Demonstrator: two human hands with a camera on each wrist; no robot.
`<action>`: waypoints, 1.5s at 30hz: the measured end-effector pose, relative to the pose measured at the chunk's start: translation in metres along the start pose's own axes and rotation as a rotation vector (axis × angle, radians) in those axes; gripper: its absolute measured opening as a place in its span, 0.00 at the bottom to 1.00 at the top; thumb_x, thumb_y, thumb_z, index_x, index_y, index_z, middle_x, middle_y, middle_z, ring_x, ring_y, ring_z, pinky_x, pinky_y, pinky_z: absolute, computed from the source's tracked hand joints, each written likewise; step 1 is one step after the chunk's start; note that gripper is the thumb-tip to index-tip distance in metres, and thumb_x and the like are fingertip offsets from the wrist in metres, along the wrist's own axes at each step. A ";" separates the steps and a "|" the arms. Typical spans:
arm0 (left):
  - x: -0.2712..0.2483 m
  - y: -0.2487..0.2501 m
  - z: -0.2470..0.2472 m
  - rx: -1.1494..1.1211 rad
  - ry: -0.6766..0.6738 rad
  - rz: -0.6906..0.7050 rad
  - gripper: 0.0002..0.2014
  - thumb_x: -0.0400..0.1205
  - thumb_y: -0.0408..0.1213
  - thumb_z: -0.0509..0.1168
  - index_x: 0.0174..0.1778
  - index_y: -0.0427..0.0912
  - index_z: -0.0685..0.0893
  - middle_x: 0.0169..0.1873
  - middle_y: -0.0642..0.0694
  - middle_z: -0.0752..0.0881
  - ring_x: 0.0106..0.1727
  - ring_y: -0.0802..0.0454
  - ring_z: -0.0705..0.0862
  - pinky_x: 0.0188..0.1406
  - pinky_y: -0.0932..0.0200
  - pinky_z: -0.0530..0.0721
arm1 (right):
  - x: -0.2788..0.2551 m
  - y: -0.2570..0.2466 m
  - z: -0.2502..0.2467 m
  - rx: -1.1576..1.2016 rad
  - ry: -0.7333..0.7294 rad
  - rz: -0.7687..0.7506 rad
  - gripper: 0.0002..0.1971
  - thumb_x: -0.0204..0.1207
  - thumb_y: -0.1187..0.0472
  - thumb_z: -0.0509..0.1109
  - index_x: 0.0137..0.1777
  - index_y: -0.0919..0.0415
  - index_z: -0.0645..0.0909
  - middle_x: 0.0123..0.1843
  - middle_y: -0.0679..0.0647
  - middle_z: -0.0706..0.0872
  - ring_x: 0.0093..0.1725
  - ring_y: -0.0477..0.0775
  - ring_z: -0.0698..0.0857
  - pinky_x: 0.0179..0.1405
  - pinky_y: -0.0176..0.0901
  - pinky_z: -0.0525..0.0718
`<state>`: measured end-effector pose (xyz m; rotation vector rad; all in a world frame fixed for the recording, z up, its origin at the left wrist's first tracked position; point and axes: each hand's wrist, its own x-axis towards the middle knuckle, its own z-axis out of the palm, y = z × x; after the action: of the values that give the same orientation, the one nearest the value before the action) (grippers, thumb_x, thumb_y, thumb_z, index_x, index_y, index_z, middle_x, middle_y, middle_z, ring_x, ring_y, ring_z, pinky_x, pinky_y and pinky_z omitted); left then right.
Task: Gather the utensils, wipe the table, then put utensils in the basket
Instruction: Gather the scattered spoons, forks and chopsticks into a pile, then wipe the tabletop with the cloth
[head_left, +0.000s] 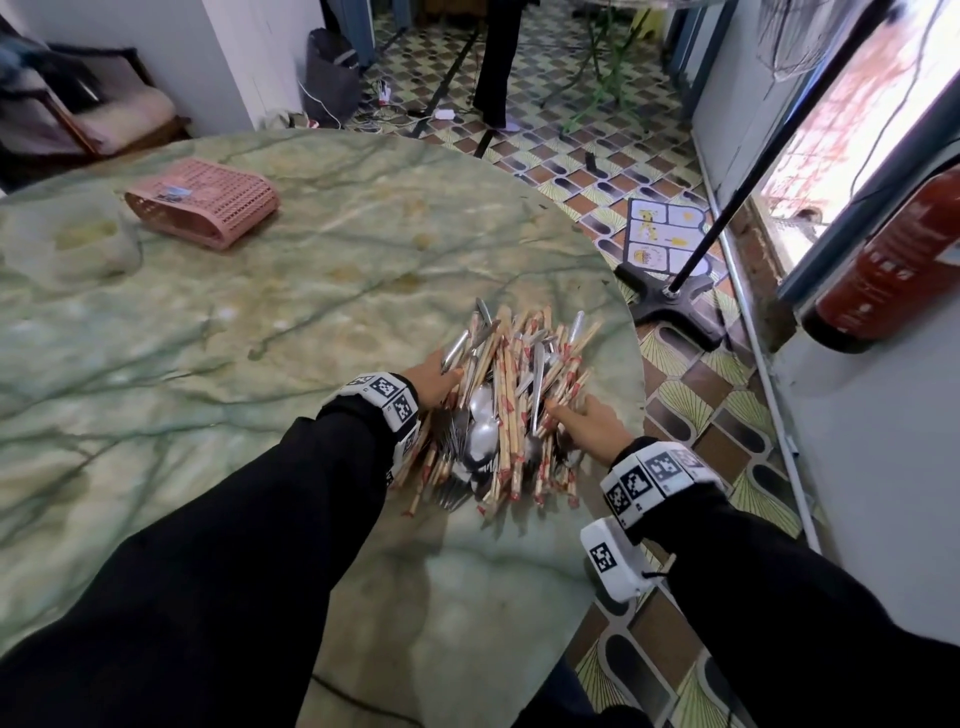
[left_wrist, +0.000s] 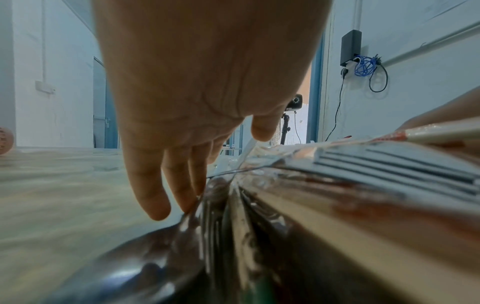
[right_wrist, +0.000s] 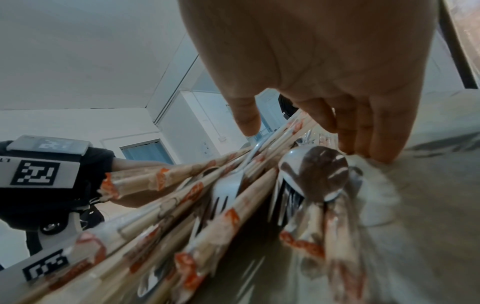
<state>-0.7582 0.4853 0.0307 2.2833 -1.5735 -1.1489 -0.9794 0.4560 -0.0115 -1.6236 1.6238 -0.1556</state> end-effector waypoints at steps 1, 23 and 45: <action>-0.001 -0.001 0.001 0.006 0.004 0.007 0.27 0.87 0.44 0.51 0.80 0.39 0.53 0.67 0.33 0.77 0.62 0.36 0.80 0.60 0.52 0.76 | -0.002 -0.001 0.000 0.015 0.001 -0.015 0.29 0.77 0.41 0.62 0.68 0.65 0.69 0.55 0.61 0.78 0.54 0.56 0.75 0.63 0.56 0.76; -0.068 -0.027 -0.006 0.259 0.155 0.146 0.23 0.87 0.42 0.53 0.77 0.36 0.65 0.76 0.36 0.69 0.76 0.41 0.69 0.73 0.53 0.65 | -0.076 -0.038 0.002 -0.311 0.275 -0.285 0.21 0.80 0.63 0.57 0.72 0.69 0.66 0.73 0.65 0.70 0.74 0.62 0.69 0.75 0.50 0.64; -0.169 -0.153 -0.076 0.423 0.292 0.217 0.26 0.85 0.43 0.56 0.79 0.40 0.62 0.79 0.42 0.64 0.79 0.46 0.63 0.78 0.53 0.61 | -0.164 -0.176 0.109 -0.493 0.025 -0.457 0.28 0.81 0.60 0.61 0.79 0.66 0.59 0.80 0.60 0.63 0.79 0.58 0.64 0.75 0.46 0.63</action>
<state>-0.6227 0.6739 0.0926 2.2976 -2.0213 -0.4370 -0.8024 0.6202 0.0960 -2.3670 1.3465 -0.0046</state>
